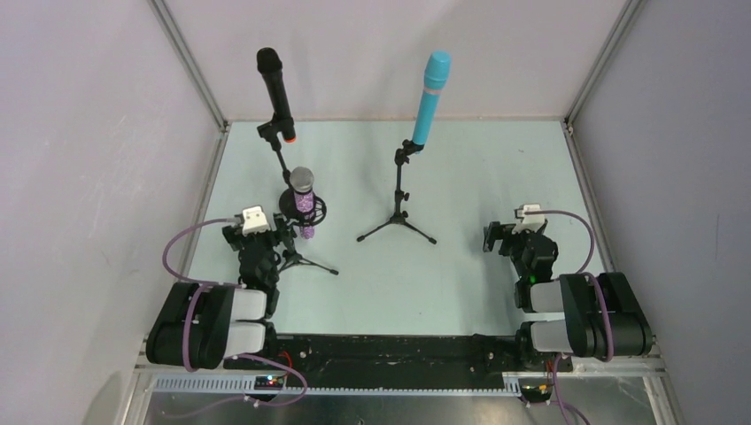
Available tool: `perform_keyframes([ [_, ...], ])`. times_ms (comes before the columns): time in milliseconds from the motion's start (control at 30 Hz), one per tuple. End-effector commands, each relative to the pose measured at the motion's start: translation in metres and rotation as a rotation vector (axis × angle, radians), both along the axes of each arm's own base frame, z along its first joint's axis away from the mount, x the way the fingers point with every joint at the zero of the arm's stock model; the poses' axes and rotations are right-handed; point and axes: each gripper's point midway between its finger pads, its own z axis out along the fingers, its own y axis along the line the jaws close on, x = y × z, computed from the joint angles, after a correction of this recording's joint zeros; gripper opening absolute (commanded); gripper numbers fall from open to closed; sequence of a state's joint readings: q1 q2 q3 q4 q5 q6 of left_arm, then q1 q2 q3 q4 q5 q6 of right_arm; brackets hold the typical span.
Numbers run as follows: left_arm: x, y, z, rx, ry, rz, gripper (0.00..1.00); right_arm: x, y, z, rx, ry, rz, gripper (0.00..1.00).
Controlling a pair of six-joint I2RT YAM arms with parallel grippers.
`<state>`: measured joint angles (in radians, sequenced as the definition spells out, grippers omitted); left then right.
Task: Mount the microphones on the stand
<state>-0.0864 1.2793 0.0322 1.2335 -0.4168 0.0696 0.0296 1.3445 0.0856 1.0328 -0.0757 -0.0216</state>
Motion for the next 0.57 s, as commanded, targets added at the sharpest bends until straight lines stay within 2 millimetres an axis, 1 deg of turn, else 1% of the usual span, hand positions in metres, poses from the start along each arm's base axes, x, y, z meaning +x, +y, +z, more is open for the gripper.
perform_keyframes([
  [0, 0.008, 0.009, 0.036, -0.051, -0.146, 0.058, 0.98, 0.026, -0.005, 0.05, -0.001, -0.177, -0.029, 1.0],
  [33, 0.008, 0.012, 0.035, -0.053, -0.142, 0.079, 0.98, 0.028, -0.007, 0.052, -0.001, -0.173, -0.043, 1.0],
  [67, 0.011, 0.012, 0.036, -0.054, -0.138, 0.085, 0.98, 0.028, -0.008, 0.049, 0.0, -0.156, -0.048, 1.0],
  [167, 0.012, 0.014, 0.035, -0.055, -0.126, 0.103, 0.98, 0.029, -0.01, 0.051, -0.002, -0.168, -0.064, 1.0],
  [200, 0.011, 0.014, 0.034, -0.055, -0.124, 0.104, 0.98, 0.029, -0.011, 0.048, 0.0, -0.15, -0.071, 1.0],
  [233, 0.012, 0.013, 0.035, -0.055, -0.124, 0.104, 0.98, 0.03, -0.01, 0.048, 0.002, -0.15, -0.071, 1.0],
  [267, 0.012, 0.013, 0.034, -0.055, -0.123, 0.104, 0.98, 0.033, -0.013, 0.051, 0.002, -0.156, -0.09, 1.0],
  [367, 0.013, 0.014, 0.034, -0.056, -0.119, 0.105, 0.98, 0.039, -0.022, 0.047, 0.019, -0.115, -0.128, 1.0],
  [533, 0.015, 0.014, 0.034, -0.055, -0.112, 0.107, 0.98, 0.041, -0.02, 0.046, 0.035, -0.103, -0.116, 1.0],
])
